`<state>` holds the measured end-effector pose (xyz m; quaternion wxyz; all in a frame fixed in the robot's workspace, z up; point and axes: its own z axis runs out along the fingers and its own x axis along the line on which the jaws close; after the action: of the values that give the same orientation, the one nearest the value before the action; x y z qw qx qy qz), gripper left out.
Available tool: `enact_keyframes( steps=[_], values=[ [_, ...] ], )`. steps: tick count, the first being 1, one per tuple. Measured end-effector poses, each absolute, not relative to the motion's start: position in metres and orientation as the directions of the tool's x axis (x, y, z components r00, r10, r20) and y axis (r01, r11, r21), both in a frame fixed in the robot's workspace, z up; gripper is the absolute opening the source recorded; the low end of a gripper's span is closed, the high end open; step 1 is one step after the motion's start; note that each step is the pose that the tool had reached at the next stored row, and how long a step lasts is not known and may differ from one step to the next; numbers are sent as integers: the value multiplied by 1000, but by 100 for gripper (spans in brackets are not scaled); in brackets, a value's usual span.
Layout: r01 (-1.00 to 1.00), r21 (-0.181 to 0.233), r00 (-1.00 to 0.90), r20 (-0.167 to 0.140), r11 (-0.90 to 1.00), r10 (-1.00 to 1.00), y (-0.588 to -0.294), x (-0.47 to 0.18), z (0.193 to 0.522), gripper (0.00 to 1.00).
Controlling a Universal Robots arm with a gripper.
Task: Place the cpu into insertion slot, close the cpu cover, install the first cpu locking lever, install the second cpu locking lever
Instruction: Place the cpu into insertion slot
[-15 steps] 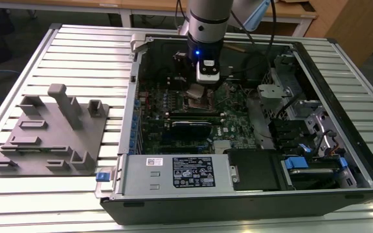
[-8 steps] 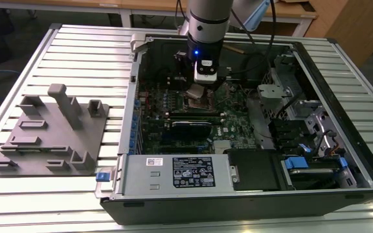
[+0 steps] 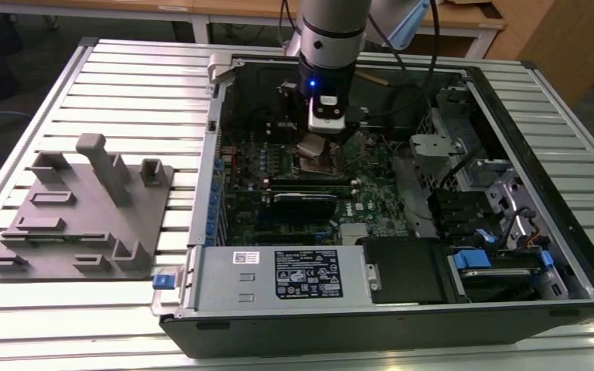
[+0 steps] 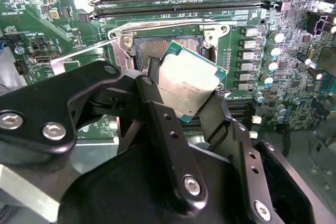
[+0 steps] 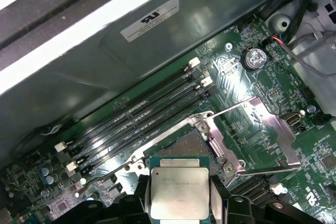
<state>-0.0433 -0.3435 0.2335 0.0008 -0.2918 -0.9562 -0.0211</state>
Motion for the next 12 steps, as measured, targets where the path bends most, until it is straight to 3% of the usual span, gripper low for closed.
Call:
enact_keyframes(
  steps=[12],
  values=[
    [603,40,-797,14,797,603,-343,-43,233,54]
  ],
)
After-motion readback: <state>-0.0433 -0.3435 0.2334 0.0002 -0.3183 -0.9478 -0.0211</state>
